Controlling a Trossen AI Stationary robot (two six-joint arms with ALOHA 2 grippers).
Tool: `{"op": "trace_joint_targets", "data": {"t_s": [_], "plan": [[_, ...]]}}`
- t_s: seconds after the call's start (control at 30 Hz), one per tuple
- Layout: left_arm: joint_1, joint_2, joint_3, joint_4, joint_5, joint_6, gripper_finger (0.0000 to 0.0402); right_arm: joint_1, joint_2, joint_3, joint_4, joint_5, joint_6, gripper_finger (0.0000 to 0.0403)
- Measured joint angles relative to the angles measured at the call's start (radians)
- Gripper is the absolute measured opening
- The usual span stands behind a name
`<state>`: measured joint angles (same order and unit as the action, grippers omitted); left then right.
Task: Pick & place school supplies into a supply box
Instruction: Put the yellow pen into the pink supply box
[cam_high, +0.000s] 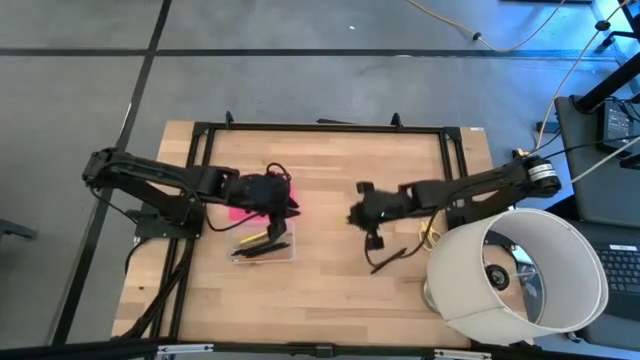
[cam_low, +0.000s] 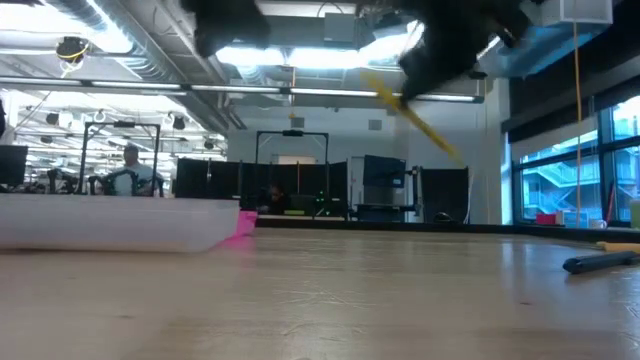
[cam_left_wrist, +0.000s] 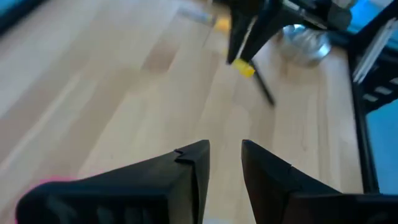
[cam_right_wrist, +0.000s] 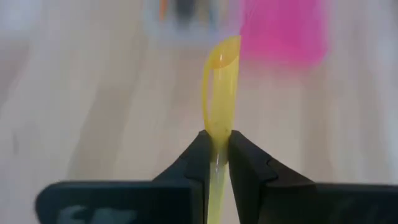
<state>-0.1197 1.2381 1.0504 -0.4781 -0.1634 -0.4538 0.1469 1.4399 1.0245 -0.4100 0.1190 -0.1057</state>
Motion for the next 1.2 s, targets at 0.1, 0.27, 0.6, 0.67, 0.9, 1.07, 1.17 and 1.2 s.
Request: {"op": "trace_joint_targets", "data": {"t_s": [0.1, 0.27, 0.6, 0.67, 0.9, 1.07, 1.17, 1.2], "plan": [[0.012, -0.005, 0.000, 0.077, 0.000, 0.071, 0.0086, -0.022, -0.029, 0.055, 0.083, 0.000, 0.000, 0.0045], [0.027, 0.005, 0.000, 0.248, 0.000, 0.192, 0.0091, -0.030, -0.045, 0.147, 0.174, -0.002, -0.005, 0.0046], [0.070, 0.017, 0.000, 0.356, 0.013, 0.292, 0.0161, -0.030, -0.045, 0.215, 0.197, -0.005, -0.032, 0.0046], [0.081, 0.022, 0.000, 0.356, 0.047, 0.291, 0.0177, -0.030, -0.045, 0.214, 0.211, -0.005, -0.033, 0.0047], [0.096, 0.028, 0.000, 0.436, 0.134, 0.258, 0.0204, -0.030, -0.045, 0.214, 0.259, 0.017, -0.035, 0.0047], [0.095, 0.027, 0.000, 0.508, 0.139, 0.258, 0.0204, -0.030, -0.045, 0.214, 0.264, 0.027, -0.034, 0.0047], [0.094, 0.027, 0.000, 0.549, 0.167, 0.269, 0.0202, -0.030, -0.045, 0.214, 0.264, 0.028, -0.031, 0.0047], [0.094, 0.027, 0.000, 0.564, 0.178, 0.275, 0.0202, -0.030, -0.045, 0.214, 0.264, 0.029, -0.031, 0.0047]]}}
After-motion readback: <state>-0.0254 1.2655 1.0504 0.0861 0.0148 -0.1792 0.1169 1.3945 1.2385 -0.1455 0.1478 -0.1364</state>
